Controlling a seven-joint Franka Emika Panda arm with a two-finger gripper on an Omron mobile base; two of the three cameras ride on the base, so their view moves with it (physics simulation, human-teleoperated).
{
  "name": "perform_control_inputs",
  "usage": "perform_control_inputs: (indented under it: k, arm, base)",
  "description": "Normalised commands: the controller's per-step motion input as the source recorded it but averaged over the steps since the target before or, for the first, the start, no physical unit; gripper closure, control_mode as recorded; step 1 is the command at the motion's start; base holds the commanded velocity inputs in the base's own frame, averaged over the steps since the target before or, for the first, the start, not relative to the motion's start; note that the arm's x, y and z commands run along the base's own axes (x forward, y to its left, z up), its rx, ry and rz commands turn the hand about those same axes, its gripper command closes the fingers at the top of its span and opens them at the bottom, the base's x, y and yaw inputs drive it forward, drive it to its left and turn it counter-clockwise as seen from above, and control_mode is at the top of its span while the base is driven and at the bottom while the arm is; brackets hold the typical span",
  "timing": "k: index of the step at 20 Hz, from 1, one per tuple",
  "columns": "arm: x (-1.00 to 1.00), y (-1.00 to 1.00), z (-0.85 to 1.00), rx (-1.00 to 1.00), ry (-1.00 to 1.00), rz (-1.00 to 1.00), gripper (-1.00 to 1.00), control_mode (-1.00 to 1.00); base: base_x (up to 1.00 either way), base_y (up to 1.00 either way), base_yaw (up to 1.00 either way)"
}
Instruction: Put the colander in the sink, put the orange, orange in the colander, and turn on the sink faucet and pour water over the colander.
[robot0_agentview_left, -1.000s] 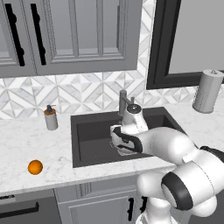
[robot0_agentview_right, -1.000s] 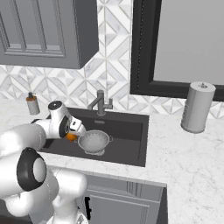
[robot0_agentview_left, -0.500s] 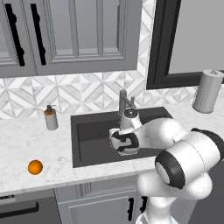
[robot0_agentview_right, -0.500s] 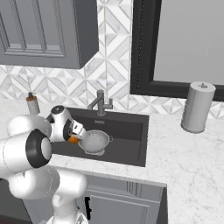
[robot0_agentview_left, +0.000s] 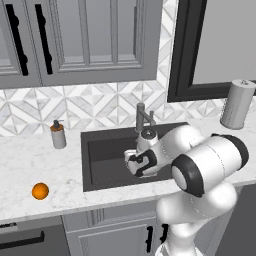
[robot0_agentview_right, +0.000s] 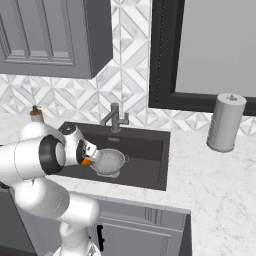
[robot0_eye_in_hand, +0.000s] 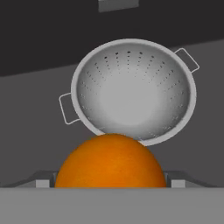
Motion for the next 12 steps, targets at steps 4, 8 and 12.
perform_control_inputs:
  k: [4,8,12]
  arm:
    - [0.17,-0.03,0.00,0.00,0.00,0.00,1.00,-1.00]
    - [0.22,-0.02,-0.02,0.00,0.00,0.00,1.00,-1.00]
    - [0.16,0.00,-0.15,0.00,0.00,0.00,1.00,-1.00]
  base:
    - [0.00,0.00,0.00]
    - [0.00,0.00,0.00]
    - [0.00,0.00,0.00]
